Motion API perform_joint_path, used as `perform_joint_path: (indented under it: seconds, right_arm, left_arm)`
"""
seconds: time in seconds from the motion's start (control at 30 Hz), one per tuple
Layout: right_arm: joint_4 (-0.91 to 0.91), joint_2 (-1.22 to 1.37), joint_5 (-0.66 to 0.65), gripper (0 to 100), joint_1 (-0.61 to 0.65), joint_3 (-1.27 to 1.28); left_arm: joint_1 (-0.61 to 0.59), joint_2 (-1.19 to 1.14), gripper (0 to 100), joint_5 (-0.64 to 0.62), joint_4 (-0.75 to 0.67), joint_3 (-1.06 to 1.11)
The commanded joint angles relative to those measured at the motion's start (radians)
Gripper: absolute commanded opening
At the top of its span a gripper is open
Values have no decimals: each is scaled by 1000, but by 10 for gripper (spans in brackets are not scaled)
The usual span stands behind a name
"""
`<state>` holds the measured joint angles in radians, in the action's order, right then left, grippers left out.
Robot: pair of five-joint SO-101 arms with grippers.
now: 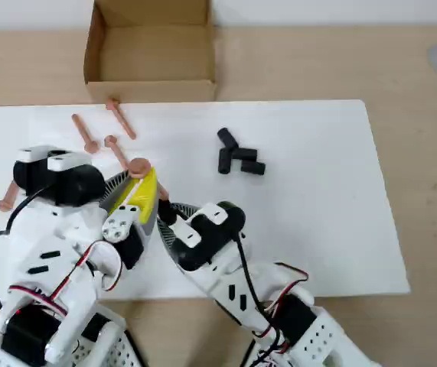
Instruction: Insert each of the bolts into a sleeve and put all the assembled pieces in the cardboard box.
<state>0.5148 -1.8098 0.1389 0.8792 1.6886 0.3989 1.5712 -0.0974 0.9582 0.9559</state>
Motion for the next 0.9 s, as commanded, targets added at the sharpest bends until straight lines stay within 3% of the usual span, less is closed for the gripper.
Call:
perform_joint_path:
  seconds: [0.0, 0.87]
  right_arm:
    - [-31, -127, -8, 10, 10, -2]
    - [-31, -127, -8, 10, 8, -2]
  left_arm:
    - [2, 2, 9, 8, -25, -8]
    - [2, 2, 9, 12, 83, -40]
